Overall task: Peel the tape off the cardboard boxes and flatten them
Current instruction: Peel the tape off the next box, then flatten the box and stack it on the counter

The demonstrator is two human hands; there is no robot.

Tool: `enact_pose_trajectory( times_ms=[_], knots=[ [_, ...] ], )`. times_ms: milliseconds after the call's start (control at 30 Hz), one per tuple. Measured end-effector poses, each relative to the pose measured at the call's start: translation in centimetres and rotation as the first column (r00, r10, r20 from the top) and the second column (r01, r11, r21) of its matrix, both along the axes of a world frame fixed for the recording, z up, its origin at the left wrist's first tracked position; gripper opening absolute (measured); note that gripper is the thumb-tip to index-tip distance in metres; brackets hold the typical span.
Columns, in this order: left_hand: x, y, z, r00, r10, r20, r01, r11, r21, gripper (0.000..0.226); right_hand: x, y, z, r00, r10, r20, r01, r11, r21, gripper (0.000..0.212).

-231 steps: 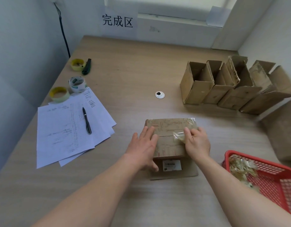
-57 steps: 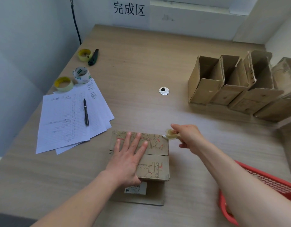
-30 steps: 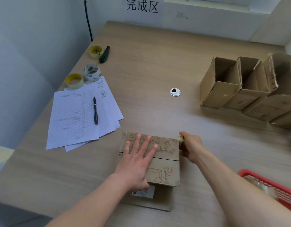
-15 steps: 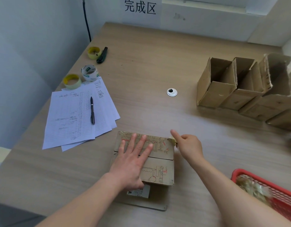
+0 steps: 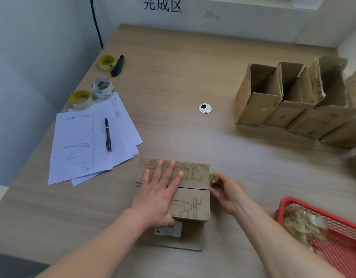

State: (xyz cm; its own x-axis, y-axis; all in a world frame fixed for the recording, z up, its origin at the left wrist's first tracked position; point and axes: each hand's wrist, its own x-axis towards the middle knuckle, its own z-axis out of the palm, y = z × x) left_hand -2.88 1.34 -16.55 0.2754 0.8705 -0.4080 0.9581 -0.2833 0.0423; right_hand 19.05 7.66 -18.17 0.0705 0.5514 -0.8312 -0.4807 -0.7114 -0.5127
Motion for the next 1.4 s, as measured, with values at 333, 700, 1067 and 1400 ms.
enact_pose_trajectory(
  times_ms=[333, 700, 1067, 1400],
  knots=[
    [5.5, 1.8, -0.8, 0.969, -0.23, 0.091, 0.228, 0.973, 0.036, 0.127, 6.5, -5.7, 2.9, 0.864, -0.223, 0.45, 0.122, 0.962, 0.243, 0.009],
    [11.1, 1.9, -1.5, 0.948, -0.307, 0.081, 0.303, 0.951, 0.053, 0.13, 19.5, -11.5, 1.3, 0.33, 0.042, 0.943, -0.105, 0.994, -0.007, 0.02],
    [11.0, 1.8, -1.7, 0.95, -0.295, 0.102, 0.29, 0.955, 0.063, 0.131, 18.7, -12.0, -1.2, -0.277, 0.377, 0.884, -0.437, 0.769, -0.465, 0.021],
    [11.2, 2.4, -0.5, 0.947, -0.295, 0.127, 0.293, 0.955, 0.036, 0.13, 18.6, -14.7, 0.2, -0.028, 0.409, 0.912, -0.548, 0.757, -0.356, 0.037]
  ],
)
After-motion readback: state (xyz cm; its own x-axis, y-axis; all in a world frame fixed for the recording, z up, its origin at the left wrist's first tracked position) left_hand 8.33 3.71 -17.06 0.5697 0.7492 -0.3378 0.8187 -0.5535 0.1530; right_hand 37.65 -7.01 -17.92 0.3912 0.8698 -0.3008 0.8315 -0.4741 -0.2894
